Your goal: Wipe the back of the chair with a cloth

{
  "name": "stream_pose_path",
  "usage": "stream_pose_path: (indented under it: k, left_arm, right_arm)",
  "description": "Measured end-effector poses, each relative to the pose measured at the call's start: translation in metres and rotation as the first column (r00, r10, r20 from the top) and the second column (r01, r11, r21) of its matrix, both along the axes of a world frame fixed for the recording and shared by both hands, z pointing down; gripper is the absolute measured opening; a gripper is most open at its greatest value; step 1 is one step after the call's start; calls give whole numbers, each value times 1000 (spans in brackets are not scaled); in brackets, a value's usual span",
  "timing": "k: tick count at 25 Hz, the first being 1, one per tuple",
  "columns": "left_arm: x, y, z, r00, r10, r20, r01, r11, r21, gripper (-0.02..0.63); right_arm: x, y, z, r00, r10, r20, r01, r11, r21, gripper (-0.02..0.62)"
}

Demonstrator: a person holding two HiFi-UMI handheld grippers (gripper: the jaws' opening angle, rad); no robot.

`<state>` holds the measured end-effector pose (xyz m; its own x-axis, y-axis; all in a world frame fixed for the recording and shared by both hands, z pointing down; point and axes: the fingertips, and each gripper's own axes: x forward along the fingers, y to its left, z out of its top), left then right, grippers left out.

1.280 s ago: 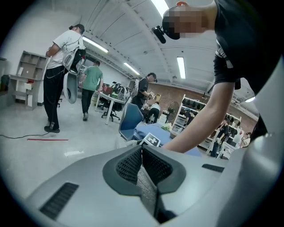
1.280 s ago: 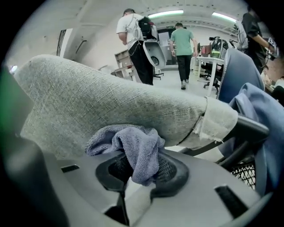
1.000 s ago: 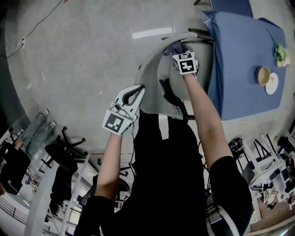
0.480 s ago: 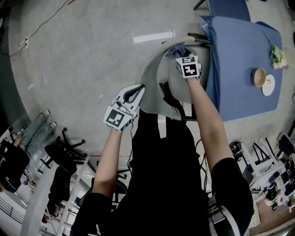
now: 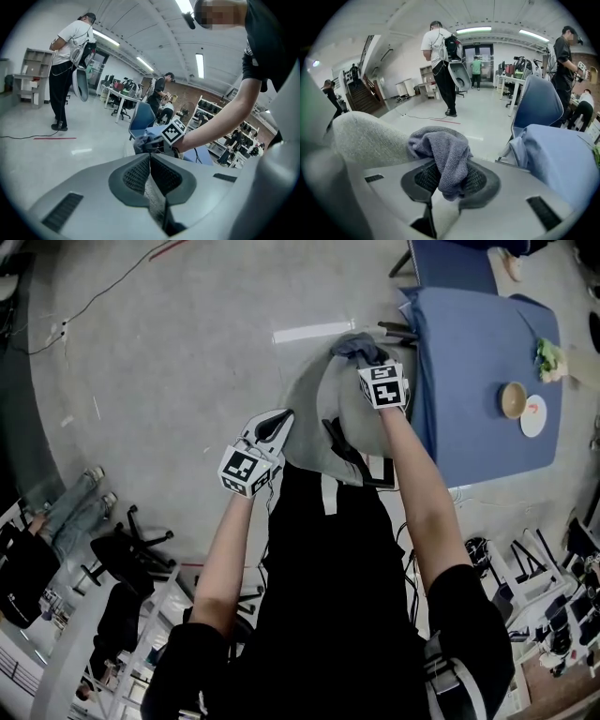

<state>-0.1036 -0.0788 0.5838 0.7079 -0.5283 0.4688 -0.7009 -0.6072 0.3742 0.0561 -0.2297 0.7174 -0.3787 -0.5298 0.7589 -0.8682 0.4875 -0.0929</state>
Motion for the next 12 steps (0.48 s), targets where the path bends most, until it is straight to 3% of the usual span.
stream_pose_path:
  k: [6, 12]
  left_arm:
    - [-5, 1, -4, 999, -46, -2, 46, 999, -11, 26]
    - [-2, 2, -25, 992, -123, -8, 123, 992, -18, 26]
  right_arm:
    - [-2, 15, -52, 999, -8, 37, 6, 998, 56, 118]
    - [-3, 42, -104, 994, -77, 72, 68, 992, 110, 118]
